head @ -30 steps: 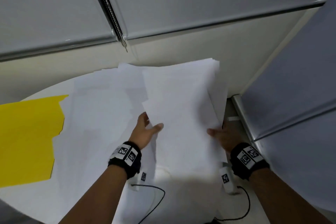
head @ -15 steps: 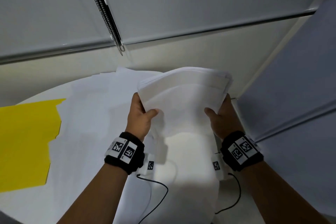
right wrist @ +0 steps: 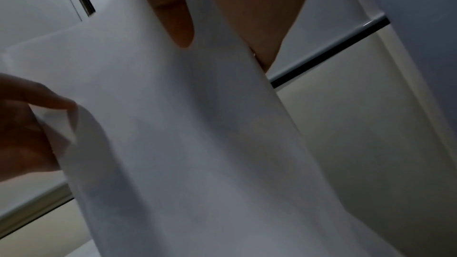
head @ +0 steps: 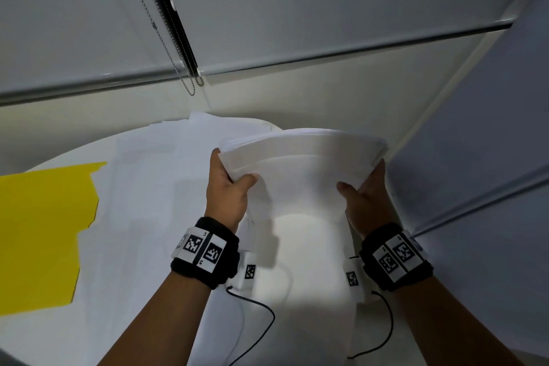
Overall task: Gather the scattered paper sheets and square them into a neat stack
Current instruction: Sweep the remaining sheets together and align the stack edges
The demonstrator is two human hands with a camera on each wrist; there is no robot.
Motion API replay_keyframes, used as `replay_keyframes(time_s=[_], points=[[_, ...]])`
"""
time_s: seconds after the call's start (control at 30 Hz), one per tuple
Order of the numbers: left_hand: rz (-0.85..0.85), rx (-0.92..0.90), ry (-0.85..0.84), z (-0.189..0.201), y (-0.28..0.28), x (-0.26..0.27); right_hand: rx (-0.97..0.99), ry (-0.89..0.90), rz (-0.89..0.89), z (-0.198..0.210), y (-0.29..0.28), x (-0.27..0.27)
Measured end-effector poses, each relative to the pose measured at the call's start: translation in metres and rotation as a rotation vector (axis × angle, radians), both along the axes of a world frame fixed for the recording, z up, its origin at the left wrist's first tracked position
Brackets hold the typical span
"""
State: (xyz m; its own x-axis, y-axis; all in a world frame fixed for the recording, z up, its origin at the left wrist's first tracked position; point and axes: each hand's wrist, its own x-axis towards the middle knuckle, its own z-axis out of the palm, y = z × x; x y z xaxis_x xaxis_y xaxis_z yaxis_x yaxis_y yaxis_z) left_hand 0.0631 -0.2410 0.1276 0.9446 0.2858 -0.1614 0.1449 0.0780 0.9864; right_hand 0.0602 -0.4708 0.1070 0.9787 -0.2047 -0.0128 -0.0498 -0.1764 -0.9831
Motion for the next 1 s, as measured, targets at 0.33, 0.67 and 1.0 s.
replay_keyframes(time_s=[0.33, 0.67, 1.0], points=[[-0.043, 0.001, 0.076, -0.010, -0.008, 0.009, -0.008, 0.067, 0.045, -0.016, 0.002, 0.005], [-0.064, 0.058, 0.108, -0.009, -0.023, 0.010, -0.126, 0.116, -0.004, -0.025, 0.002, 0.013], [-0.112, -0.020, 0.118, -0.024, -0.008, 0.002, -0.067, 0.085, -0.032, -0.036, -0.010, 0.009]])
